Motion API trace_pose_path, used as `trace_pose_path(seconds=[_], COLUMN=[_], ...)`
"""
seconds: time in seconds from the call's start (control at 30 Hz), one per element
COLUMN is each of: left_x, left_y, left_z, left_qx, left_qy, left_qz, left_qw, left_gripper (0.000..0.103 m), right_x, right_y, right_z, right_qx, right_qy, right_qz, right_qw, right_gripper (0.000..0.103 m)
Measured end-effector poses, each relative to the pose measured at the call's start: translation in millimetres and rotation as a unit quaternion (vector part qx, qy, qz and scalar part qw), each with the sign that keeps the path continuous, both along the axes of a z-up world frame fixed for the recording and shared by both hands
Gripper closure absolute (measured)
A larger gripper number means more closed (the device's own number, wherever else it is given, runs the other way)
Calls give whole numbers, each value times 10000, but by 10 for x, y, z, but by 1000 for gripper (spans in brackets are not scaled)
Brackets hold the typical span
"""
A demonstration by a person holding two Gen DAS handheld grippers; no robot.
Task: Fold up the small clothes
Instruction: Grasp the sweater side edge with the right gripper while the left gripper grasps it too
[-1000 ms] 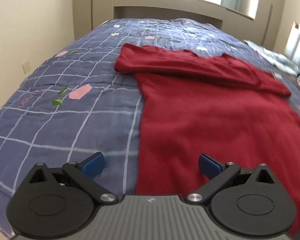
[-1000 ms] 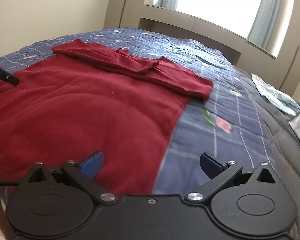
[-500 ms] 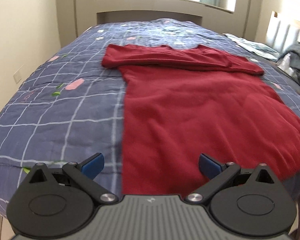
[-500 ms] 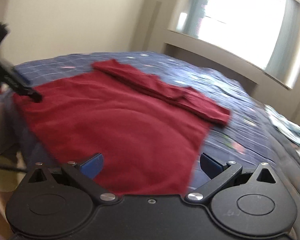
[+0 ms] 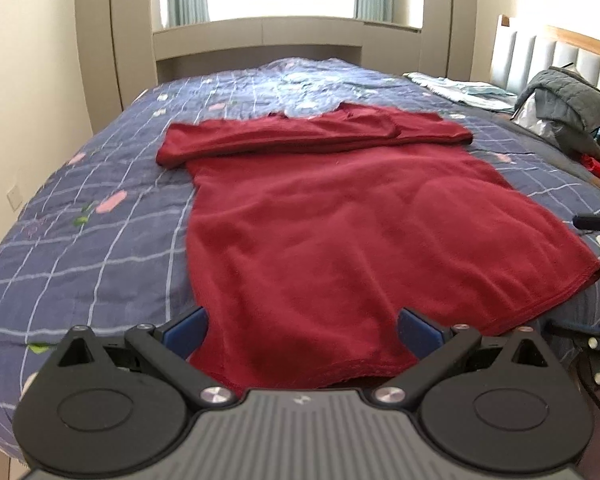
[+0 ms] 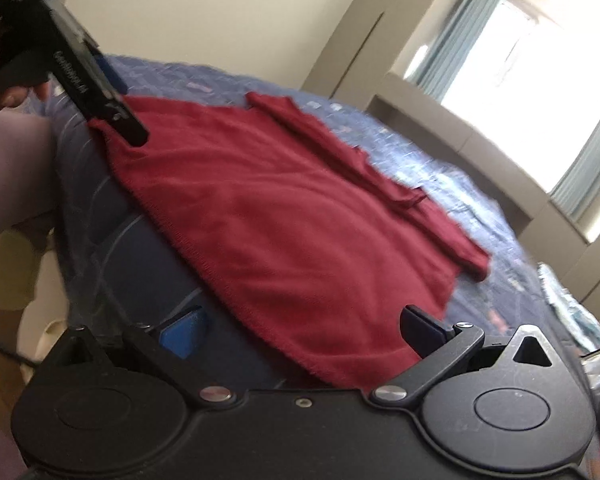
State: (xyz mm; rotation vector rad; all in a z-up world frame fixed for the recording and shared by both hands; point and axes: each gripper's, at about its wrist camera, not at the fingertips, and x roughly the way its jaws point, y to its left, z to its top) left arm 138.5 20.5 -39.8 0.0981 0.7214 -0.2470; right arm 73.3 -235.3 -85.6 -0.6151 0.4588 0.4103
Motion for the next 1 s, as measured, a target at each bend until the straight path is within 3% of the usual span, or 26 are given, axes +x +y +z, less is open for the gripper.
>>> trace_pose_path(seconds=[0.13, 0.33, 0.4, 0.47, 0.5, 0.57, 0.6, 0.8, 0.93, 1.0], left_x=[-48, -182, -217, -240, -242, -251, -259, -255, -214, -193], left_y=[-58, -163, -210, -266, -297, -361, -388, -568, -751, -791], left_z=[46, 117, 99, 59, 34, -14, -36, -92, -215, -261], left_qx=[9, 9, 48, 171, 222, 302, 335, 570, 1220, 1359], left_qy=[-88, -309, -294, -265, -243, -185, -162, -263, -329, -351], left_qz=[-170, -460, -600, -711, -761, -887, -955, -1238, -1237, -1270], left_qw=[9998, 9985, 9978, 9970, 9966, 9954, 9947, 9903, 9842, 9819], left_gripper=[0, 0, 0, 0, 0, 0, 0, 0, 0, 0], right_x=[9, -44, -48, -40, -29, -3, 12, 189, 254, 273], right_y=[-33, -5, 25, 41, 52, 68, 71, 11, -14, -19], right_z=[0, 25, 2, 11, 20, 62, 94, 395, 553, 612], right_qx=[-82, -18, -52, 7, 37, 141, 229, 1027, 1345, 1408], right_qy=[-331, -341, -277, -181, -133, -39, 9, 364, 506, 526], right_qz=[-120, 239, 371, 465, 498, 553, 558, 394, 309, 310], right_qw=[9993, 9991, 9989, 9988, 9987, 9984, 9982, 9933, 9891, 9881], right_gripper=[2, 20, 32, 55, 61, 81, 85, 90, 90, 90])
